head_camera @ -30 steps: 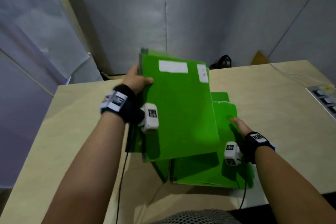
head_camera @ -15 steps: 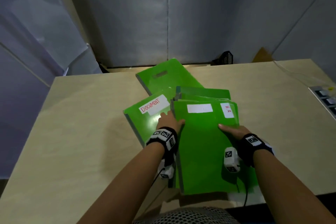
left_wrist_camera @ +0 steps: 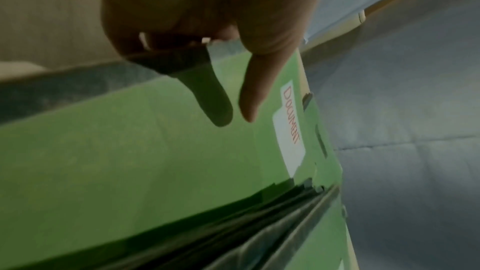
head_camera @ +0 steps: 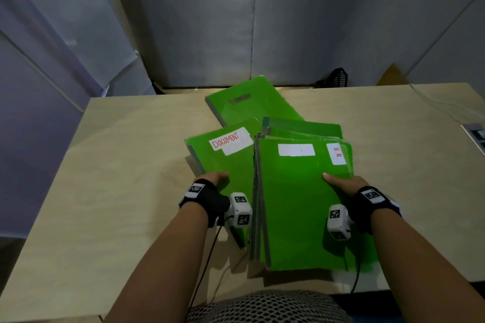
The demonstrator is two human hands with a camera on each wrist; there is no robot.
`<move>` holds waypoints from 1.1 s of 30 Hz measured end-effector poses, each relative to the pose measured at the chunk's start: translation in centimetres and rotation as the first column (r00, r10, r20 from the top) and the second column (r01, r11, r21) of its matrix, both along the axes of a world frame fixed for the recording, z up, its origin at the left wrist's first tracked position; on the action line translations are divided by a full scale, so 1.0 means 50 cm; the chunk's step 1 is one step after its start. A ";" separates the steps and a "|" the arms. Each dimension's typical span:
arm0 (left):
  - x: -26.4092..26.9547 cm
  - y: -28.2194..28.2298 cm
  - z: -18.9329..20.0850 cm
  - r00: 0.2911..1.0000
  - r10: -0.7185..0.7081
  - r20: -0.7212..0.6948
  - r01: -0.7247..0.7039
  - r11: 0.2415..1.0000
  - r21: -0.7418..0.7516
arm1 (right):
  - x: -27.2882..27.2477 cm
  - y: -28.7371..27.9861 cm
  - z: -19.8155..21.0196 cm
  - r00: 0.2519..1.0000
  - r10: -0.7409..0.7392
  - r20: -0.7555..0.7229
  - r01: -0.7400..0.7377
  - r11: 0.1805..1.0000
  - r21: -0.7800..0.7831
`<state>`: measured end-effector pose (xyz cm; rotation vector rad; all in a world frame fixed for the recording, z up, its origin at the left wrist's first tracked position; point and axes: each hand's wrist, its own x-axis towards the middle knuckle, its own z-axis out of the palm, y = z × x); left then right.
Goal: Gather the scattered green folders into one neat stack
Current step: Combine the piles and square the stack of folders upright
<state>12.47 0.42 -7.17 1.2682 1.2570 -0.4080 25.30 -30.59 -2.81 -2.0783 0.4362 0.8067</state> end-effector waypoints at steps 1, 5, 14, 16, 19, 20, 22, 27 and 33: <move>0.001 -0.004 -0.006 1.000 0.020 0.001 -0.020 1.000 0.002 | 0.002 -0.002 -0.004 1.000 0.002 0.002 -0.002 1.000 -0.006; -0.009 -0.020 0.037 1.000 0.007 0.010 -0.009 0.988 0.152 | -0.001 -0.001 -0.002 1.000 -0.005 -0.007 0.005 1.000 -0.005; 0.035 -0.042 0.193 0.938 -0.305 0.165 0.081 0.656 0.750 | -0.009 -0.001 0.016 0.997 -0.019 -0.069 0.020 1.000 0.010; 0.051 -0.040 0.236 0.911 -0.393 0.122 0.129 0.555 0.822 | -0.015 0.005 0.022 0.997 -0.031 -0.064 0.032 0.999 0.024; 0.067 -0.031 0.284 0.887 -0.445 0.123 0.120 0.479 0.869 | -0.014 0.007 0.016 0.997 -0.064 -0.051 0.066 0.997 0.041; 0.069 -0.025 0.297 0.884 -0.446 0.136 0.102 0.468 0.878 | -0.015 0.008 0.015 0.996 -0.076 -0.043 0.079 0.996 0.050; 0.071 -0.008 0.317 0.876 -0.445 0.187 0.053 0.474 0.879 | -0.019 0.009 0.017 0.995 -0.086 -0.041 0.088 0.995 0.040; 0.075 0.035 0.364 0.857 -0.459 0.234 0.031 0.499 0.866 | -0.017 0.005 0.017 0.994 -0.091 -0.057 0.093 0.995 0.039; 0.145 0.128 0.390 0.806 -0.101 0.583 -0.371 0.681 0.631 | -0.004 -0.001 0.011 0.994 -0.069 -0.084 0.071 0.997 0.022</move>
